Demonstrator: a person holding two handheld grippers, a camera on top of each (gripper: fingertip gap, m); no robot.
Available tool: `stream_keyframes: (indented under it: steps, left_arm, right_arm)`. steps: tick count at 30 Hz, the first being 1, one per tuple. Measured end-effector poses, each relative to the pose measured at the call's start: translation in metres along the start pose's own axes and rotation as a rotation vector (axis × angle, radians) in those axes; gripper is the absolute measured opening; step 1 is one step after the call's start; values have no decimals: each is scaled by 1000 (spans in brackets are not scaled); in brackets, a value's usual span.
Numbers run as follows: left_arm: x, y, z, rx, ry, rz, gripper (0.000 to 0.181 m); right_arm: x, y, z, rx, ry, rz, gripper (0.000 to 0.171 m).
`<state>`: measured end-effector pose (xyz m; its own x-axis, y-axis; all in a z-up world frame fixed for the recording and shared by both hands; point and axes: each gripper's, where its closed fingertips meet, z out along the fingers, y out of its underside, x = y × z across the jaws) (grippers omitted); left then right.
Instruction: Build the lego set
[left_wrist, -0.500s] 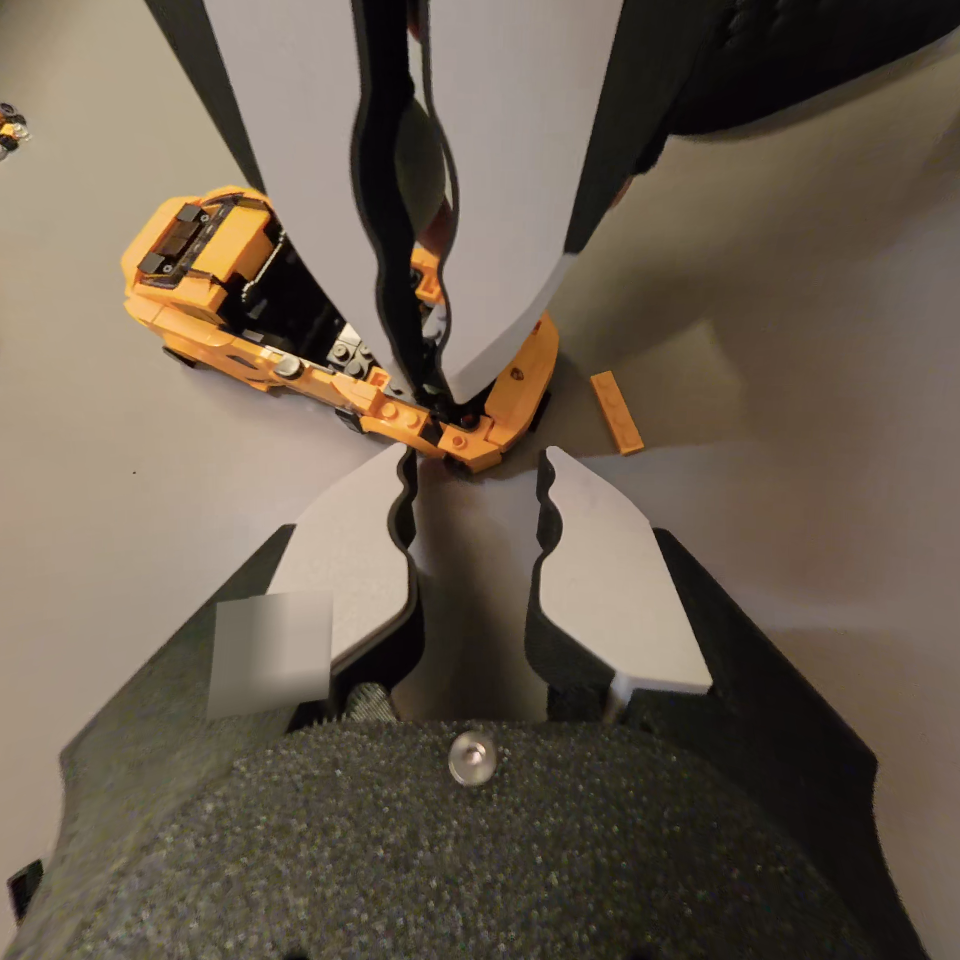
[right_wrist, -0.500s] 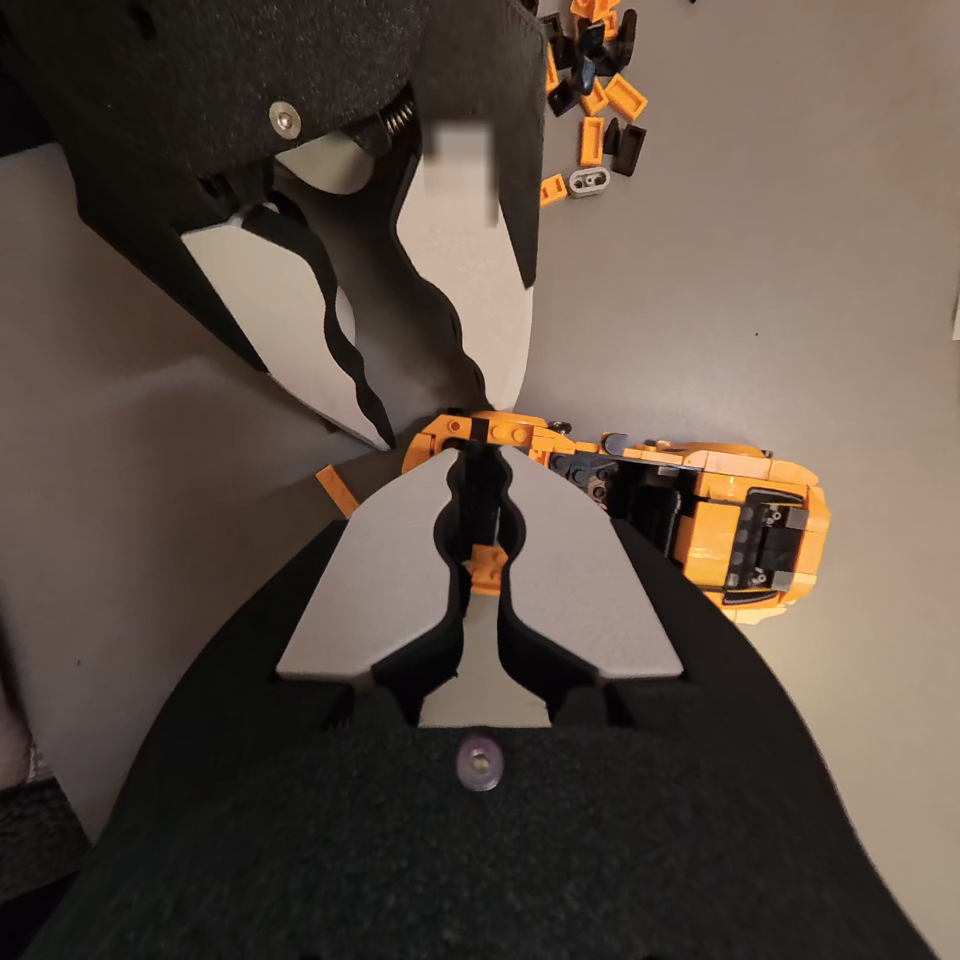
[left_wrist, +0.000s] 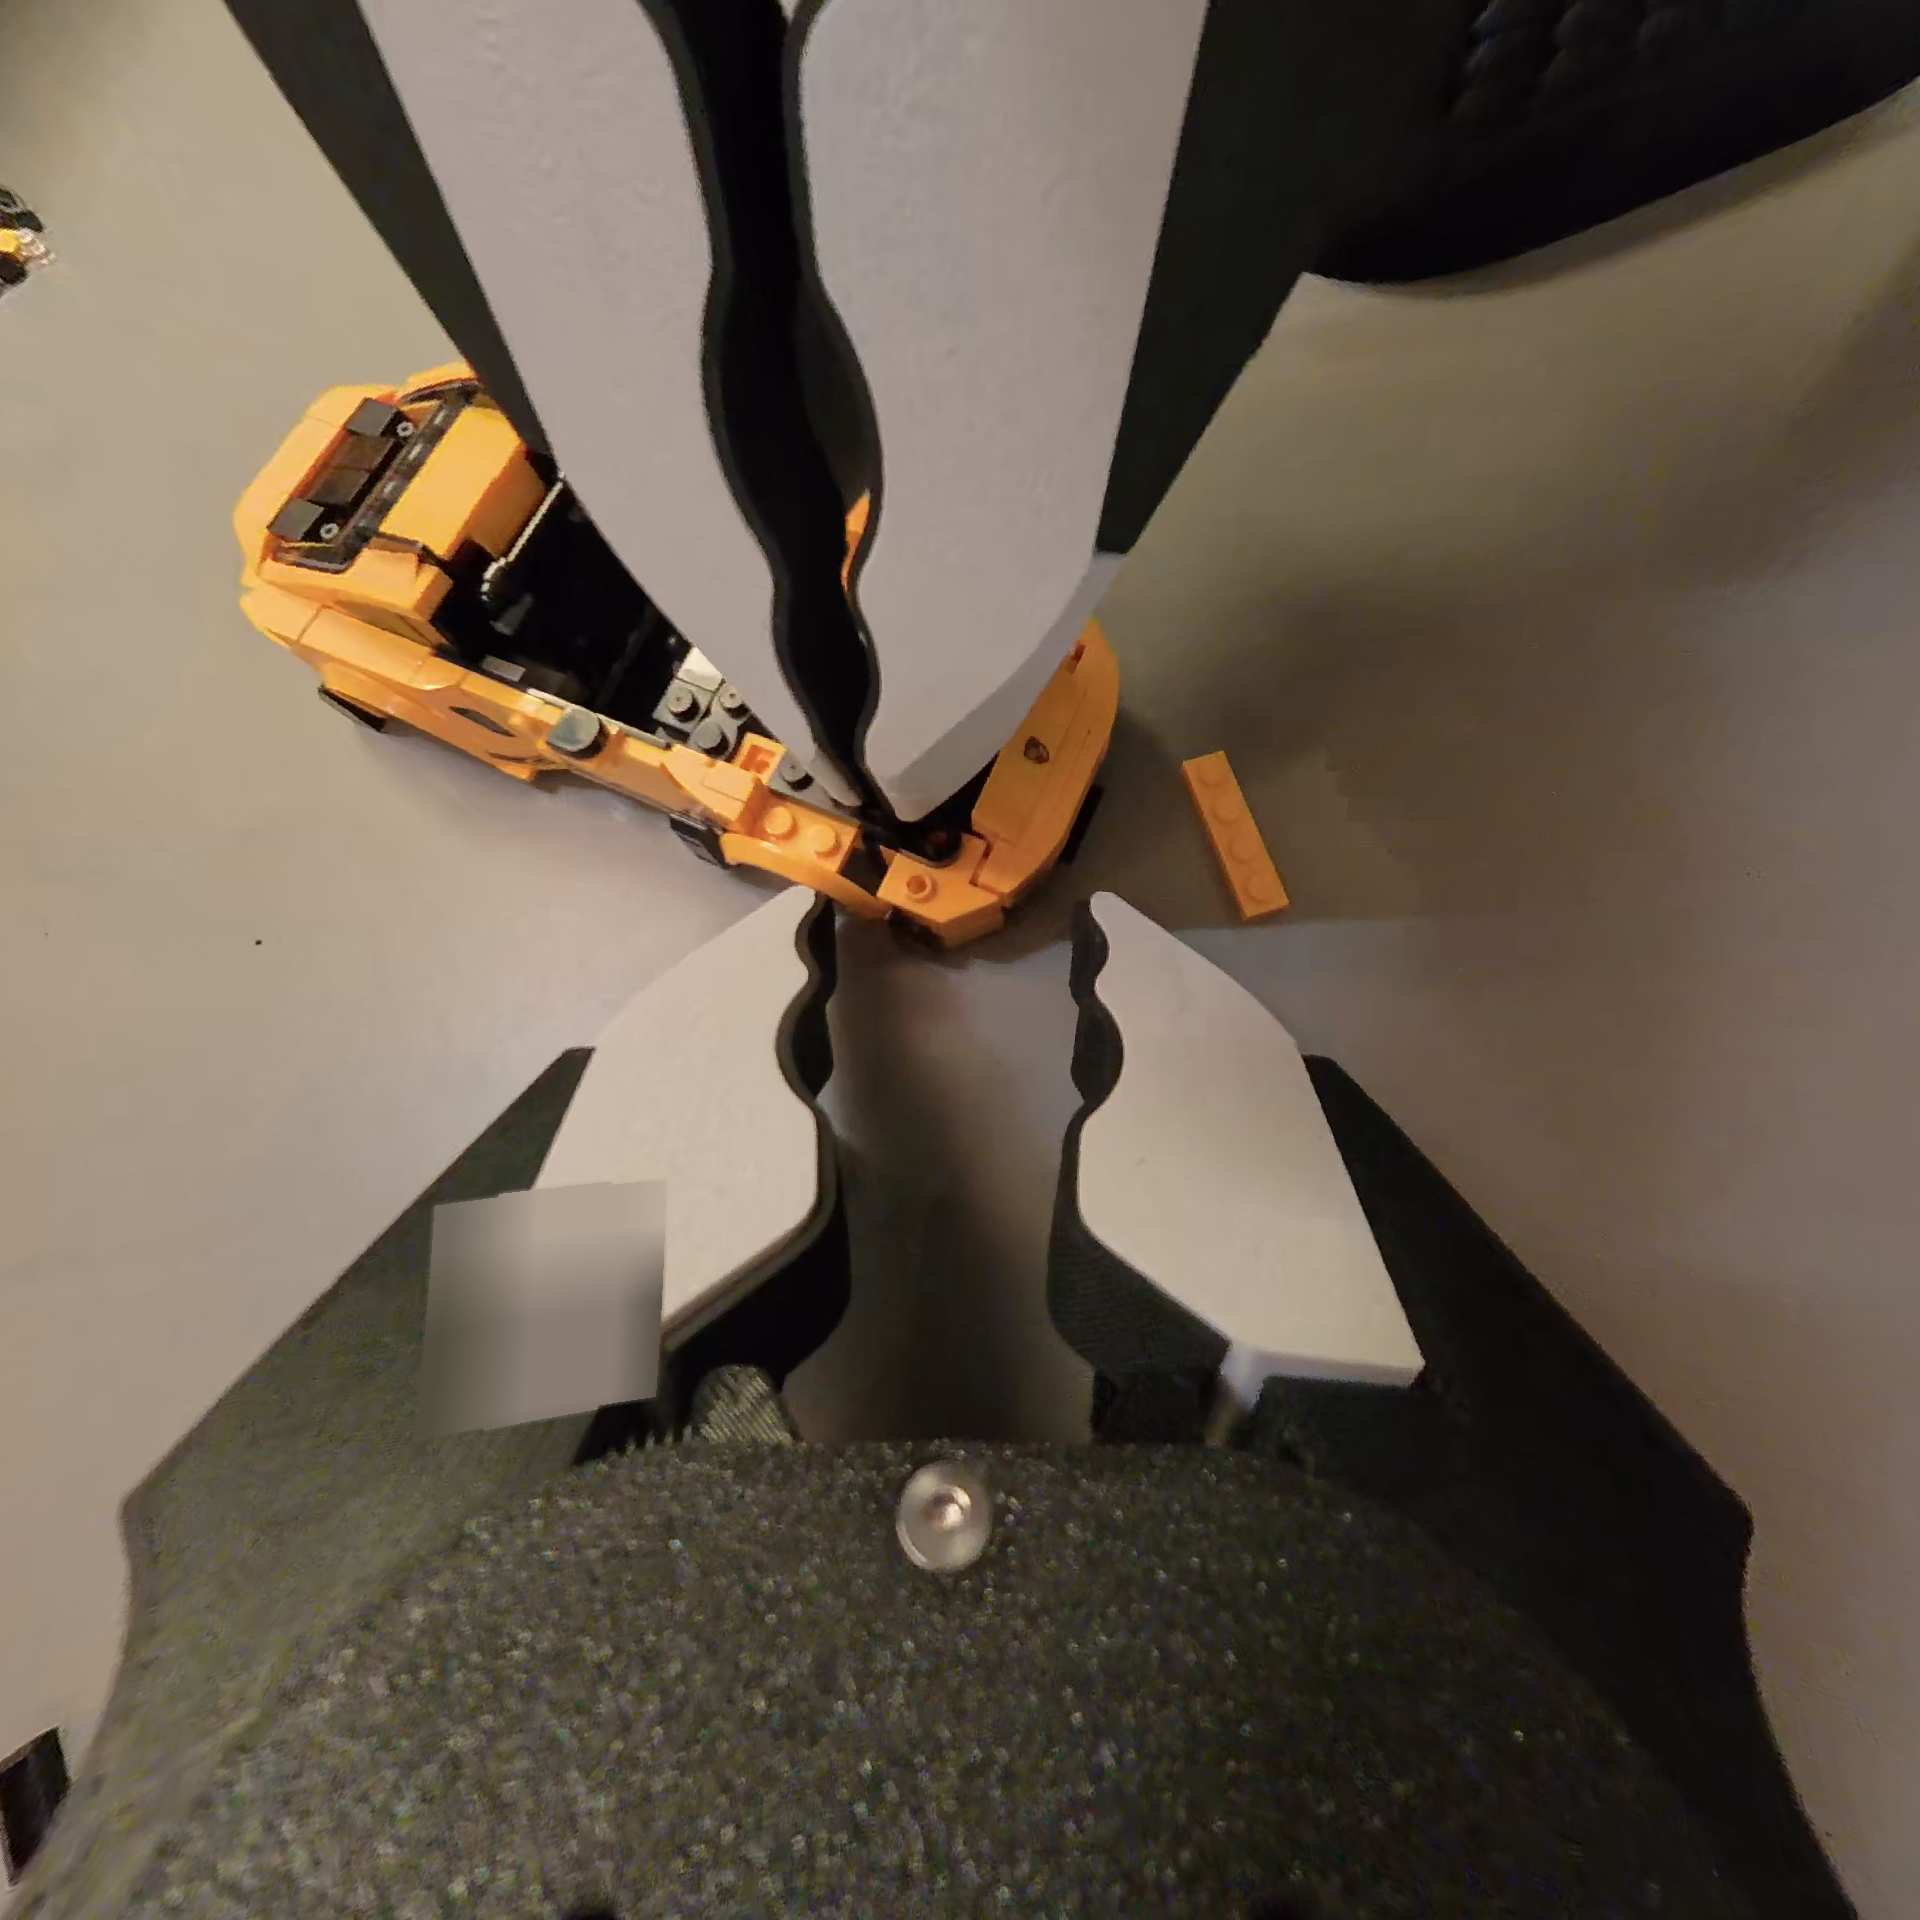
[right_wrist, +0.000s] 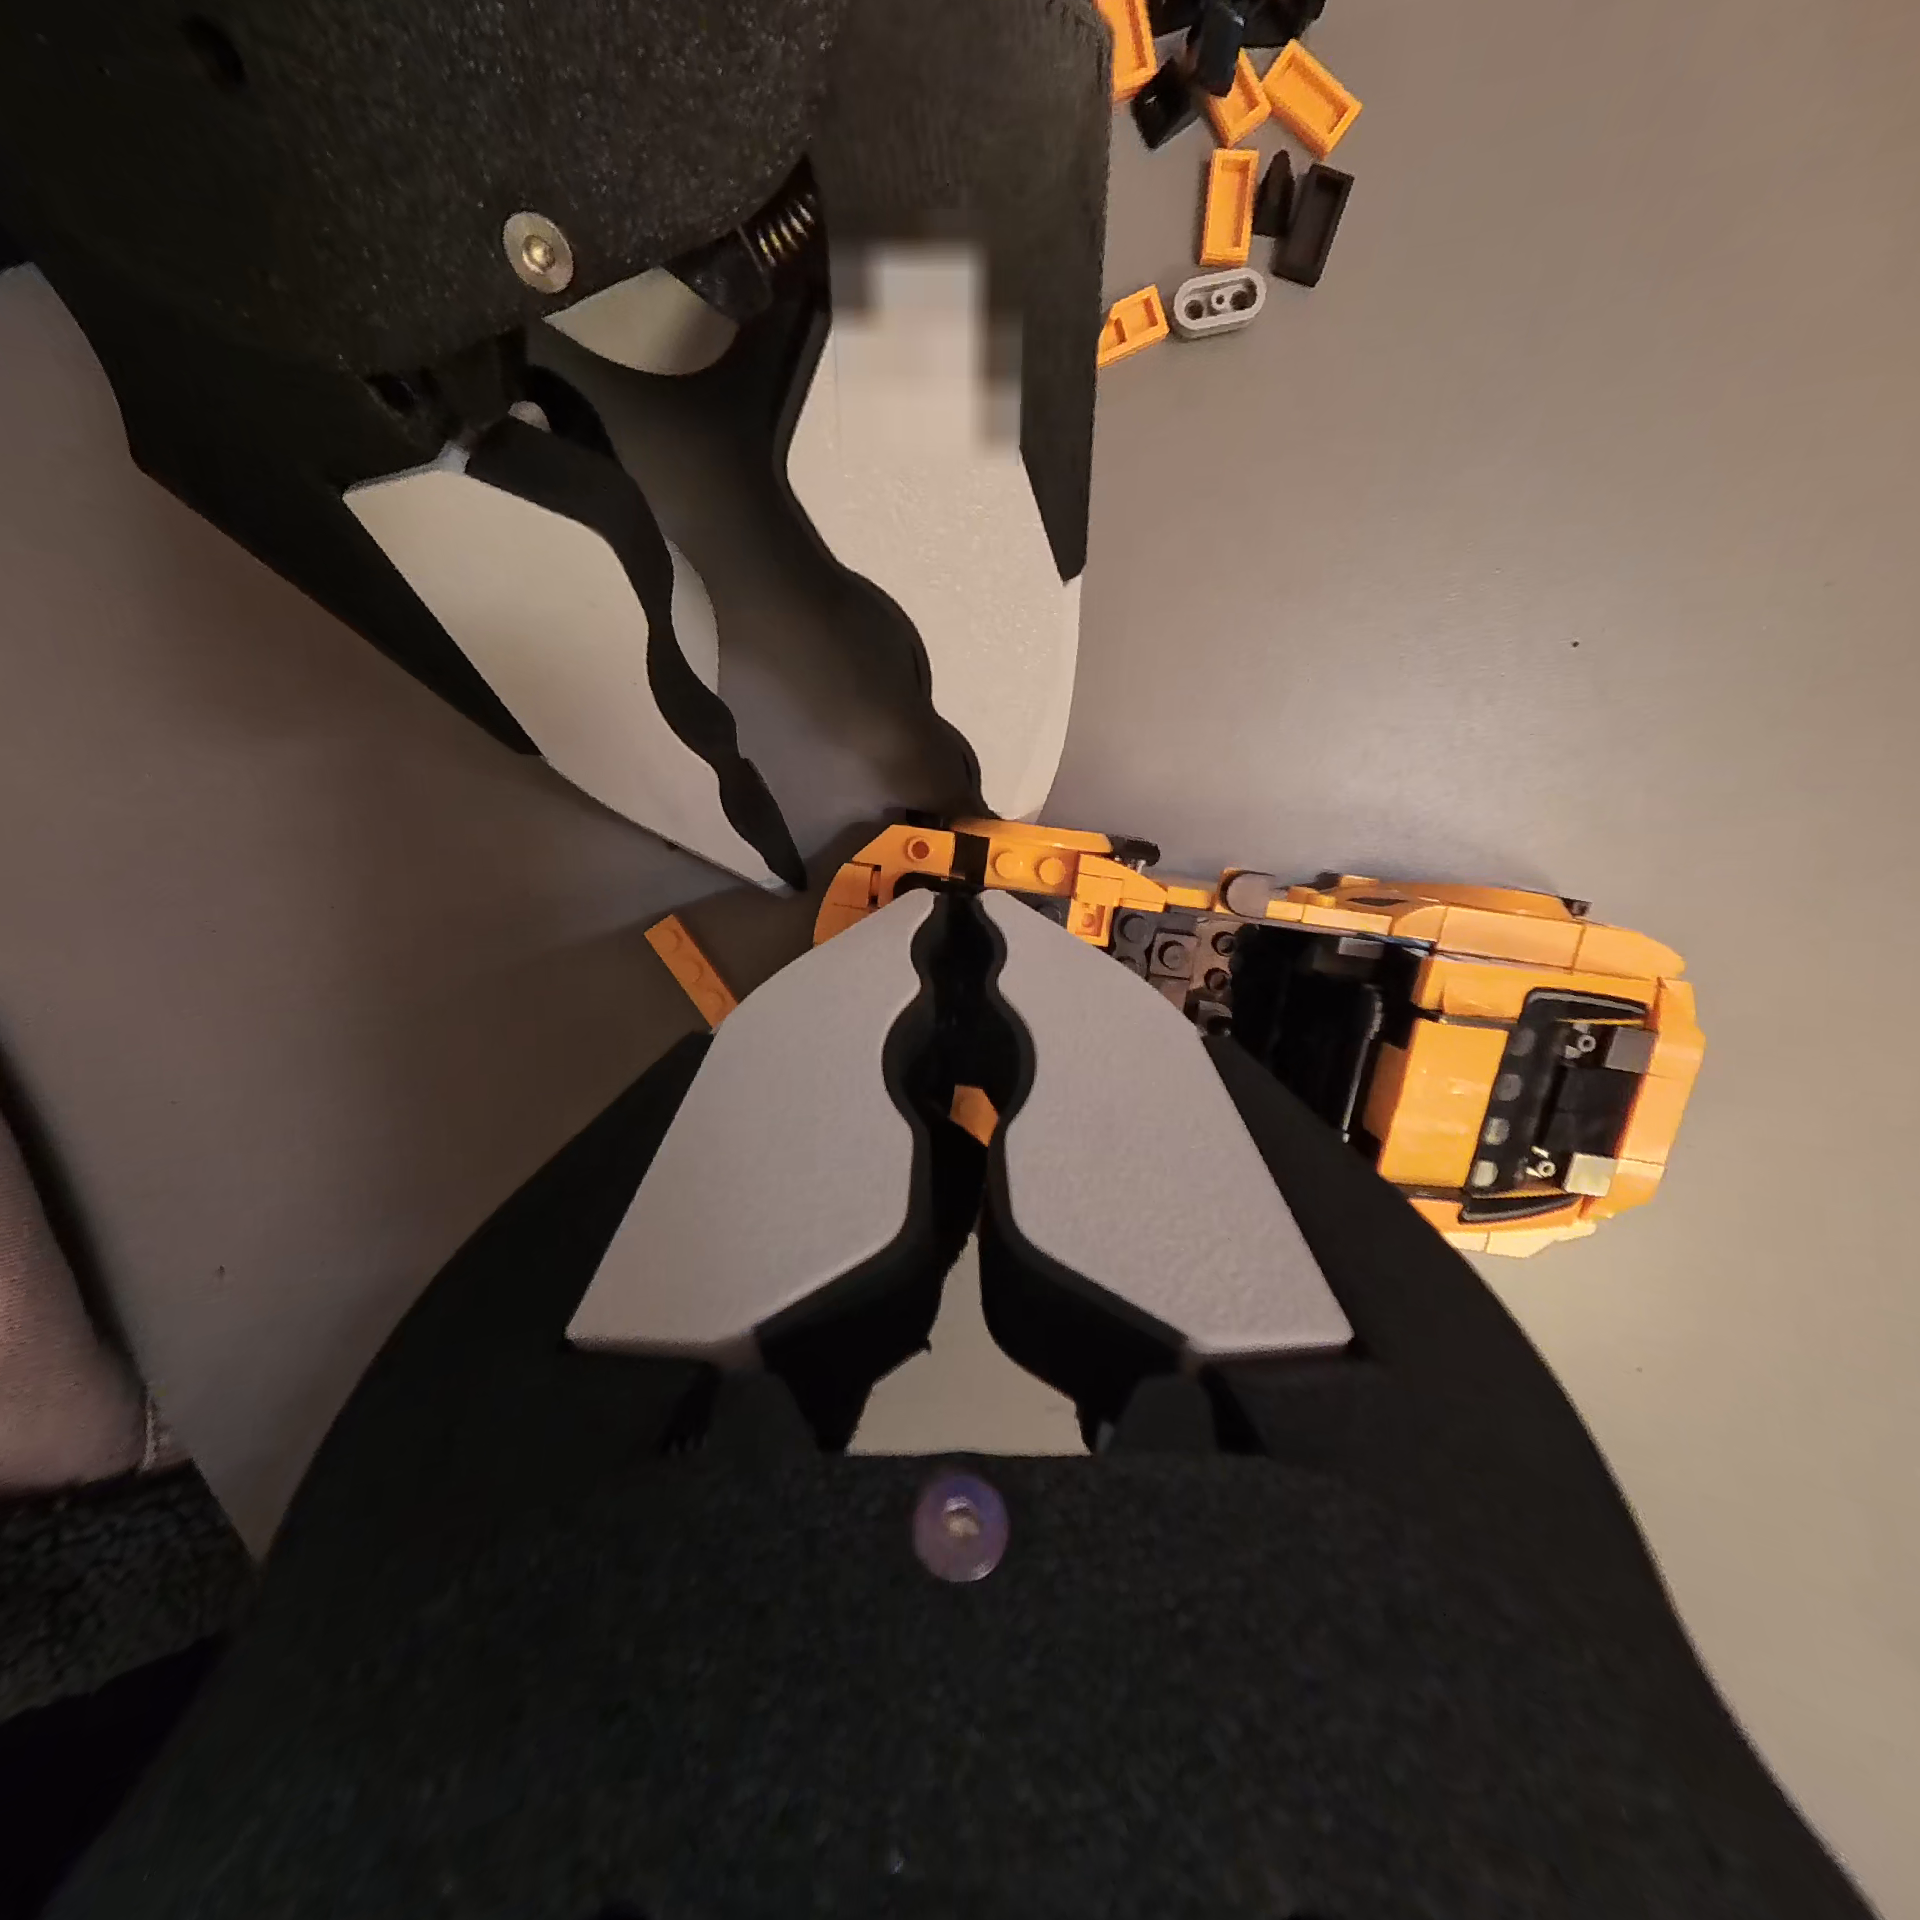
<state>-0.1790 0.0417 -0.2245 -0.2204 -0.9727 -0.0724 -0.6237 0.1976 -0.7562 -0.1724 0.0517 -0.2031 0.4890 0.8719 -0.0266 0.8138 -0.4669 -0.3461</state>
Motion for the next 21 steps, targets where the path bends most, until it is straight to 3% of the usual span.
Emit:
stream_keyframes:
  steps: [14,20,21]
  left_arm:
    - [1,0,0,-2,2,-2,43]
    - [2,0,0,1,11,2,43]
    - [3,0,0,2,13,7,42]
  right_arm:
    - [0,1,1,-34,-7,-20,3]
    - [1,1,-1,51,15,18,2]
    - [0,5,-4,61,16,44,11]
